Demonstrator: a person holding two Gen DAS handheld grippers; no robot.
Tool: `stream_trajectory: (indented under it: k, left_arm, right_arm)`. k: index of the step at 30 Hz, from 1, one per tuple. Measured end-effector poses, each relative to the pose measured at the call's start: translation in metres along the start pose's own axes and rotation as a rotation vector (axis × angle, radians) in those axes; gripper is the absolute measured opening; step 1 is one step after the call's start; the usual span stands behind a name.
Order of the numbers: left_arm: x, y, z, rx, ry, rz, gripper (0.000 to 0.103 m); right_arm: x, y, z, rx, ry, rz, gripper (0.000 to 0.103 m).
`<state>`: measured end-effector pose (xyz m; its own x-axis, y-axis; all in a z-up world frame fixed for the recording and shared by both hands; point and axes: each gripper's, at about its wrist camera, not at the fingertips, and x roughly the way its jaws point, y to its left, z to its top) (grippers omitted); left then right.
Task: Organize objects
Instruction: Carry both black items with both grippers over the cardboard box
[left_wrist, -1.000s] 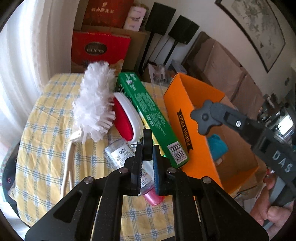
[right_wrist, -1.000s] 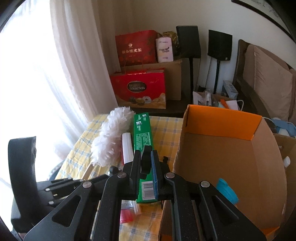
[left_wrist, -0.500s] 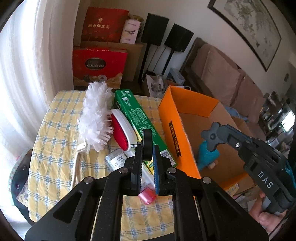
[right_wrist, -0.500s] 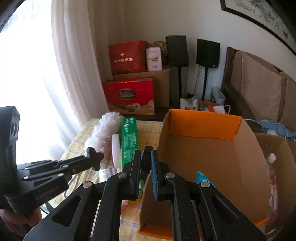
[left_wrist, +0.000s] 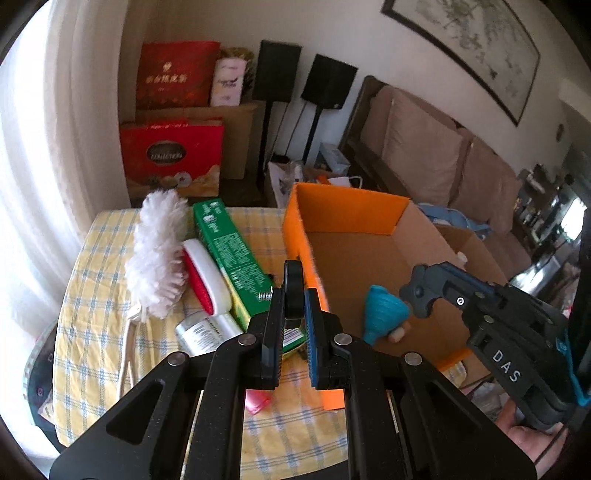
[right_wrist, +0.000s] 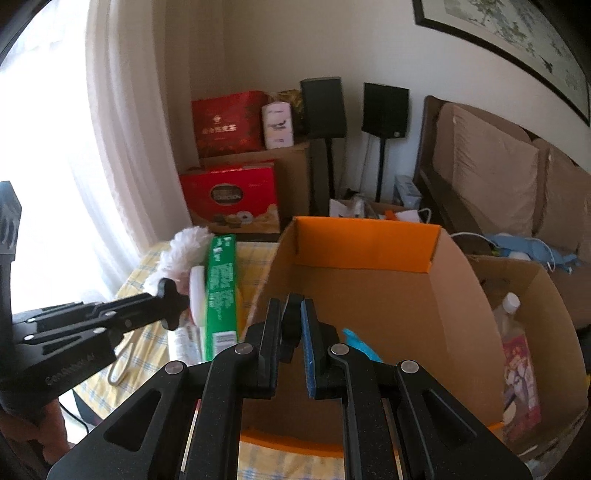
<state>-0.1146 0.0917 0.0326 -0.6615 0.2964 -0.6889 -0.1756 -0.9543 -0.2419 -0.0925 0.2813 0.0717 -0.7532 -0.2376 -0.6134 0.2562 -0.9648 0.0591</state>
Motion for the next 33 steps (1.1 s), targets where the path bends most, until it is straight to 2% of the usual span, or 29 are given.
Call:
stream_trajectory:
  k: [9,17,33]
  left_arm:
    - [0.006,-0.039,0.001,0.050,-0.023,-0.006,0.009]
    - [0.018,-0.065,-0.001,0.078,-0.011,-0.018,0.009]
    - [0.049,-0.088,-0.009,0.093,0.027,-0.016,0.010]
  right_arm:
    - [-0.016,-0.034,-0.002,0.031,-0.013,-0.037,0.009]
    - [-0.025,-0.062,-0.008,0.059,-0.016,-0.063,0.009]
    - [-0.017,-0.103,-0.021,0.103,0.012,-0.101,0.009]
